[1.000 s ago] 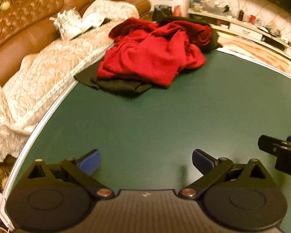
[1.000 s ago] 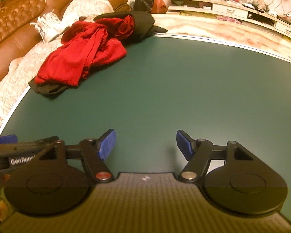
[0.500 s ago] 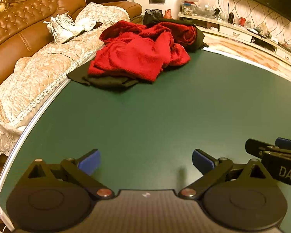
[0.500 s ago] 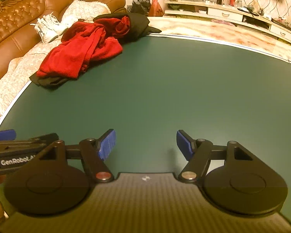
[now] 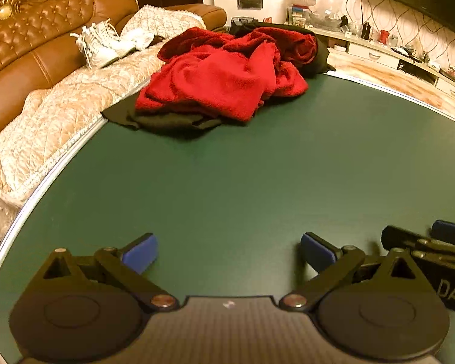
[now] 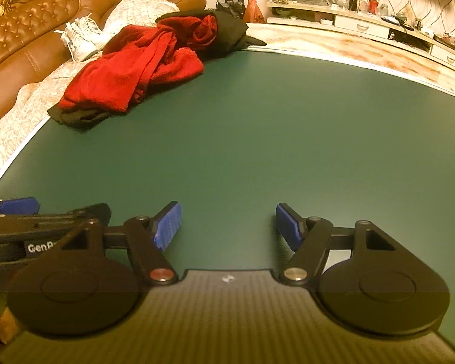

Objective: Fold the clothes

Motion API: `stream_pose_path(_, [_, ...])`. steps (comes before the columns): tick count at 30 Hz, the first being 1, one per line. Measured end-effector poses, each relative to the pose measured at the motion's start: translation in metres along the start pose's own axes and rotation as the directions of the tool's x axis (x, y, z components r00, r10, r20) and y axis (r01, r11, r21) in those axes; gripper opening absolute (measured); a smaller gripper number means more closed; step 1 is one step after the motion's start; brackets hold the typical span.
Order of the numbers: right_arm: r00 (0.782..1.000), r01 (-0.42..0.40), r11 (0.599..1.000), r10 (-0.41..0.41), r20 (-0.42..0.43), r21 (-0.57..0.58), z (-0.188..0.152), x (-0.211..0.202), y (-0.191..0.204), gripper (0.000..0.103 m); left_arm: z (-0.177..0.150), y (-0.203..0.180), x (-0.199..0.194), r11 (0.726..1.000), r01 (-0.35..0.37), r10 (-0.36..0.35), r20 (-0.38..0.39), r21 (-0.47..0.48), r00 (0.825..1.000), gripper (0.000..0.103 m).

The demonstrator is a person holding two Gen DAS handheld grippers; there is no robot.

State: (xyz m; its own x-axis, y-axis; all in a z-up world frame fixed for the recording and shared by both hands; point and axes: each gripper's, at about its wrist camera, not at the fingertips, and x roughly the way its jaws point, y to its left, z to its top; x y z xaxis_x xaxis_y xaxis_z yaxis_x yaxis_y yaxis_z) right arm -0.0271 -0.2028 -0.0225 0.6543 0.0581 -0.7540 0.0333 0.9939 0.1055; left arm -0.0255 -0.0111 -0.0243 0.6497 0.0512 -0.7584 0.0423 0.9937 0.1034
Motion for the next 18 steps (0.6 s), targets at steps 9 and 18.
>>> stream_pose_path(9, [1.000,0.004,1.000,-0.004,-0.002,-0.014,-0.0007,0.0010,0.0033,0.077,-0.0004,0.0038,0.0036,1.000,0.028,-0.028,0.014,-0.001,0.999,0.103])
stream_pose_path(18, [1.000,0.001,1.000,-0.001,0.000,-0.026,0.0031,0.0049,0.0055,0.077,0.0052,0.0081,0.0061,1.000,0.025,-0.024,0.038,-0.005,0.999,0.103])
